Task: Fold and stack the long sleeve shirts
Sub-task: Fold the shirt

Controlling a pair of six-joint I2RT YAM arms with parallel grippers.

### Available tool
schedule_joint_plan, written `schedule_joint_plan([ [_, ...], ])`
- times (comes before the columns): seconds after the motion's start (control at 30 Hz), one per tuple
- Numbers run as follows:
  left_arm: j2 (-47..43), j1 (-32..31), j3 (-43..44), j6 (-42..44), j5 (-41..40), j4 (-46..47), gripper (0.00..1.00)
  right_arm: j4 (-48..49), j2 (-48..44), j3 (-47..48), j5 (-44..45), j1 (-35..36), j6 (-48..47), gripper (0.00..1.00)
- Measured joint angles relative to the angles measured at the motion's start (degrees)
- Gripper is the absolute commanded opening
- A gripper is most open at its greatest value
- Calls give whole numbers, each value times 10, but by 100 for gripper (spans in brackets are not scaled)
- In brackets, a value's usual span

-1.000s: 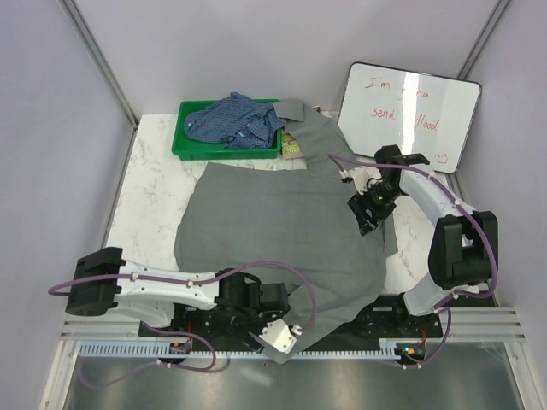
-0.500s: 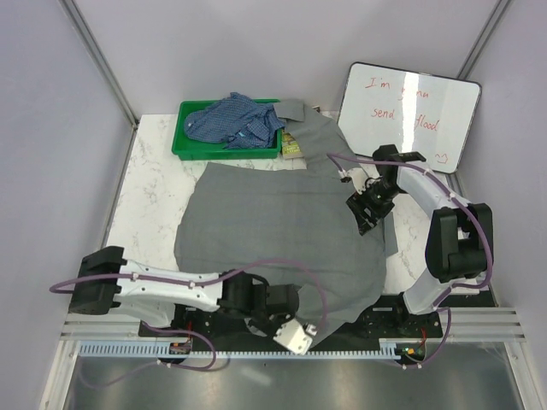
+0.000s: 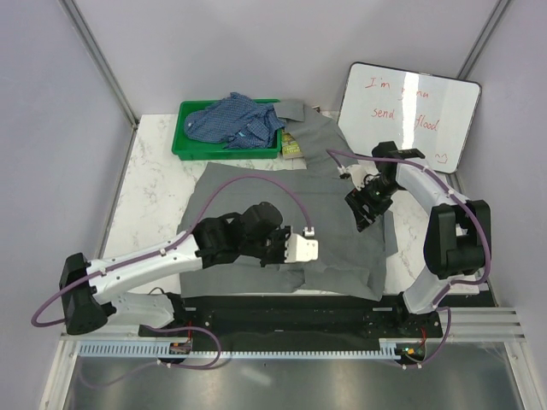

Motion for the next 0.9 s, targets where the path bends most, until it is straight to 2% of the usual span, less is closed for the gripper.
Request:
schedule_joint_plan([
  [0.1, -16, -27, -48, 0, 3, 2, 2, 0, 6, 1, -2, 0, 0, 75],
  [0.27, -37, -134, -132, -3, 16, 1, 2, 0, 6, 1, -2, 0, 0, 75],
  [0.47, -18, -122, -167, -22, 33, 25, 2, 0, 6, 1, -3, 0, -3, 74],
  [0.57, -10, -122, -172, -29, 43, 44, 11, -3, 10, 1, -17, 0, -7, 71],
  [0.6, -2, -122, -176, -30, 42, 57, 18, -5, 14, 1, -23, 0, -7, 69],
  [0.67, 21, -122, -184, -28, 30, 77, 22, -7, 21, 1, -35, 0, -7, 68],
  [0.7, 39, -121, -187, -29, 25, 82, 18, -11, 26, 1, -47, 0, -7, 66],
  [0.77, 73, -121, -189, -29, 16, 90, 4, -18, 33, 1, -65, 0, -7, 64],
  [0.9, 92, -121, -192, -26, 15, 96, 2, -27, 42, -2, -102, 8, -7, 62],
])
